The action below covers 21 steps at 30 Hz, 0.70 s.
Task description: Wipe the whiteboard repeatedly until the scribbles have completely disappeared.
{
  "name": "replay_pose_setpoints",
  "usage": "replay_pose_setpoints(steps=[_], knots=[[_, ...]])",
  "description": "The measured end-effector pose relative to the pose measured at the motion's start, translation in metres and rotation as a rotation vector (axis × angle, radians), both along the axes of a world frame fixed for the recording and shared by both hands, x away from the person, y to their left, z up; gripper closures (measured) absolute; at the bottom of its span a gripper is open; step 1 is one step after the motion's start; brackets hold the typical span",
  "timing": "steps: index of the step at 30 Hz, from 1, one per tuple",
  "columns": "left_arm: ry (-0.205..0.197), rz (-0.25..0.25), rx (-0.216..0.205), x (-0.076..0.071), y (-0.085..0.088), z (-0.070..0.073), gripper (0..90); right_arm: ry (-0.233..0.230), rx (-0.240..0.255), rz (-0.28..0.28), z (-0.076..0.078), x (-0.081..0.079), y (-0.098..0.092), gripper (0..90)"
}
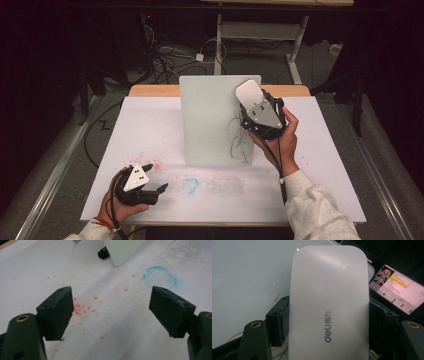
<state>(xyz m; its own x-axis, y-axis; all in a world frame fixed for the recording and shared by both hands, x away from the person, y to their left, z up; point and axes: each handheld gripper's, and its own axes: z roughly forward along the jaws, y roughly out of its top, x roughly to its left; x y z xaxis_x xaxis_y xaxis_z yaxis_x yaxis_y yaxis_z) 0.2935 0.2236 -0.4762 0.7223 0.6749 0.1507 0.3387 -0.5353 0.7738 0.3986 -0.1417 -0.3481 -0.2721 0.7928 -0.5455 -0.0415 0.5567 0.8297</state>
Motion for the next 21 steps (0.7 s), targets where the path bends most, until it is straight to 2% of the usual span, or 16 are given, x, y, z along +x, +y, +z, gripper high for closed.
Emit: replay_pose_setpoints(steps=[2, 5, 7, 9, 13, 17, 21], knots=[[0.000, 0.000, -0.001, 0.000, 0.000, 0.000, 19.2, -0.001, 0.008, -0.006, -0.007, -0.002, -0.001, 30.9], [-0.003, 0.002, -0.001, -0.001, 0.000, 0.001, 19.2, 0.011, -0.003, 0.005, -0.026, -0.010, 0.000, 30.9], [-0.004, 0.002, 0.000, -0.001, 0.000, 0.001, 19.2, 0.016, -0.046, 0.017, -0.042, -0.016, 0.002, 30.9], [-0.003, -0.001, 0.004, -0.001, -0.001, 0.000, 19.2, 0.031, -0.060, 0.028, -0.056, -0.022, 0.003, 30.9], [-0.004, -0.002, 0.004, -0.001, -0.002, 0.001, 19.2, 0.046, -0.129, 0.042, -0.076, -0.030, 0.006, 30.9], [-0.002, -0.002, 0.006, 0.000, -0.002, 0.000, 19.2, 0.066, -0.156, 0.054, -0.075, -0.030, 0.007, 30.8], [-0.001, -0.003, 0.004, 0.000, -0.002, 0.000, 19.2, 0.051, -0.168, 0.049, -0.066, -0.026, 0.010, 30.8]])
